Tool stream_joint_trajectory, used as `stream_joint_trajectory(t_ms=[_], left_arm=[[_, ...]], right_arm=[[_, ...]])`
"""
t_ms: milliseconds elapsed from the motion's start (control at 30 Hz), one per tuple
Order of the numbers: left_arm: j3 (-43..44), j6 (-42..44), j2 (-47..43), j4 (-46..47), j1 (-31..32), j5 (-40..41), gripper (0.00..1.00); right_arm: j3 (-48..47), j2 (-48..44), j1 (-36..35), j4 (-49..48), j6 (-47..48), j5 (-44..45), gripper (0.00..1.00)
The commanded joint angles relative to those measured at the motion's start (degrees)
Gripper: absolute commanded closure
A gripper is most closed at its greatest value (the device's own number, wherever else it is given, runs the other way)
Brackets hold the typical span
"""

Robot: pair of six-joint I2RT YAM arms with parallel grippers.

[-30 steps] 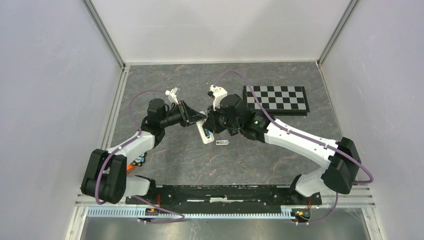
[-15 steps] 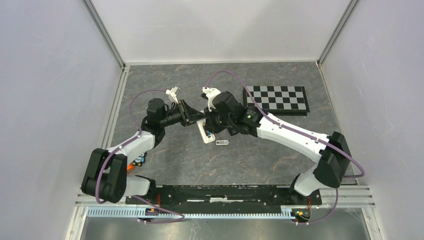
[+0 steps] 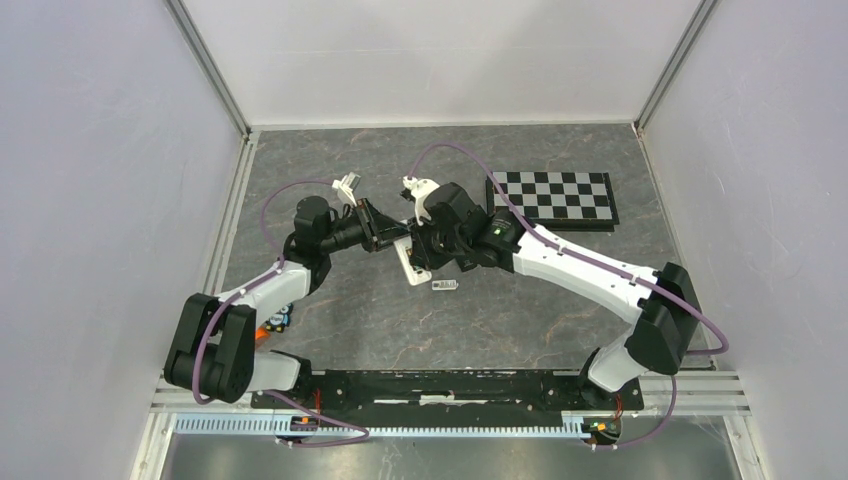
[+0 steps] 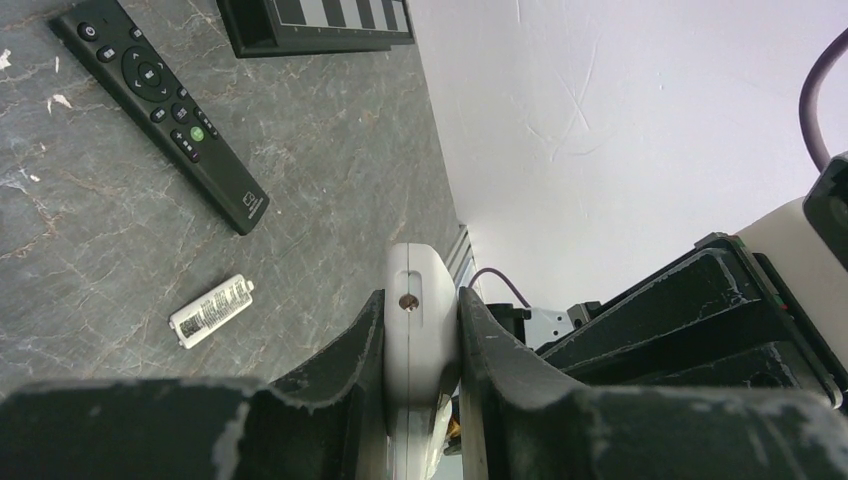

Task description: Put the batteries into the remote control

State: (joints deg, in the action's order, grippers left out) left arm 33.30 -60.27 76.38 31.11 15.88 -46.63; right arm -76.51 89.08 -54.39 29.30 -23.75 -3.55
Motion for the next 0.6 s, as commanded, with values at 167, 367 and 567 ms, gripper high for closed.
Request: stream_joint_trajectory(t_ms=[167,367,567], left_arm=[[0.7,-2.5,0.7,5.8,0.1,-0.8,0.98],[0.2,-2.5,0.6,5.9,0.1,-0.7,0.98],[0.1,-2.7,0.7,6.1,0.1,-0.6,0.98]], right_arm=[[-7.8,2.5,-0.3,5.6,-0.7,-0.7,0.95],[-13.4,6.4,-0.3,12.3,-1.5,-1.9,0.95],[-14.8,7.1,-0.3,15.3,-2.6,0.9,0.95]])
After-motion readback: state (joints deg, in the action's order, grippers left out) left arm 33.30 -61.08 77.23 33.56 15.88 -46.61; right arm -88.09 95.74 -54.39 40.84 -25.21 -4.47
